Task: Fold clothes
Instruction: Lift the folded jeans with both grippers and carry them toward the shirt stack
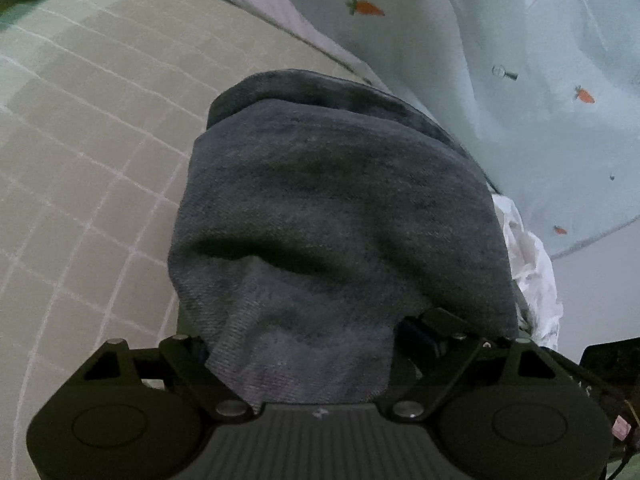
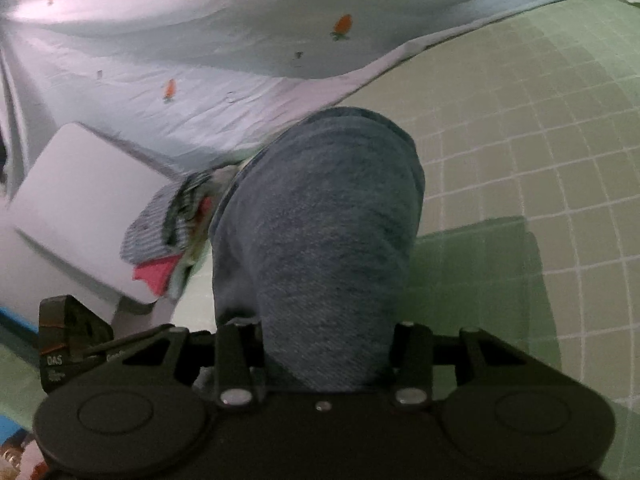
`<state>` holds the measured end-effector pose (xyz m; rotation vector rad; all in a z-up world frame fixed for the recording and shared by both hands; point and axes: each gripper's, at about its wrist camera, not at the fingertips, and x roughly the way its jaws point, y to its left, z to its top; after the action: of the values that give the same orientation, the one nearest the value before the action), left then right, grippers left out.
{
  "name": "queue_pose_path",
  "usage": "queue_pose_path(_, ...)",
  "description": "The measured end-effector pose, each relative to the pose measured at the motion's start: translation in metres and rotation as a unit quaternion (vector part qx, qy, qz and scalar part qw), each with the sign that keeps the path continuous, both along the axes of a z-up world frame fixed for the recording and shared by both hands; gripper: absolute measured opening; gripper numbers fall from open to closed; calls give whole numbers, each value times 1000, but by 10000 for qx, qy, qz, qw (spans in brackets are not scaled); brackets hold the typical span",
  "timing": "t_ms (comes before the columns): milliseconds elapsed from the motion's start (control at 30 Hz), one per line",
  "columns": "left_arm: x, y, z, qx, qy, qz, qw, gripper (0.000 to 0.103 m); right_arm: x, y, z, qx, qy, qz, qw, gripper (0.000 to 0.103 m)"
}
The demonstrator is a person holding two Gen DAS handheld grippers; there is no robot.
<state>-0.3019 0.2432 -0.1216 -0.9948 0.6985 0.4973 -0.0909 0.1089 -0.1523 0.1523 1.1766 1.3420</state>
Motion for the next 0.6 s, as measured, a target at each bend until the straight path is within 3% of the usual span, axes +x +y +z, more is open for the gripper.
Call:
queue_pose_path(133, -24, -12, 16, 133, -1, 323, 9994, 88, -9, 8, 5, 207, 159, 349, 9991, 45)
queue_pose_path(367, -71, 3, 34, 195, -129, 897, 9957, 87, -37, 42, 21, 401, 143, 829, 9956, 45)
queue_pose_path(500, -100, 29, 46, 263, -288, 1081, 9934, 87, -60, 69, 32, 511, 112, 968, 9939, 45)
queue_pose_path(600, -125, 59, 56, 367, -327, 1175, 9919, 80, -84, 99, 41, 609, 98, 1017, 9929, 45)
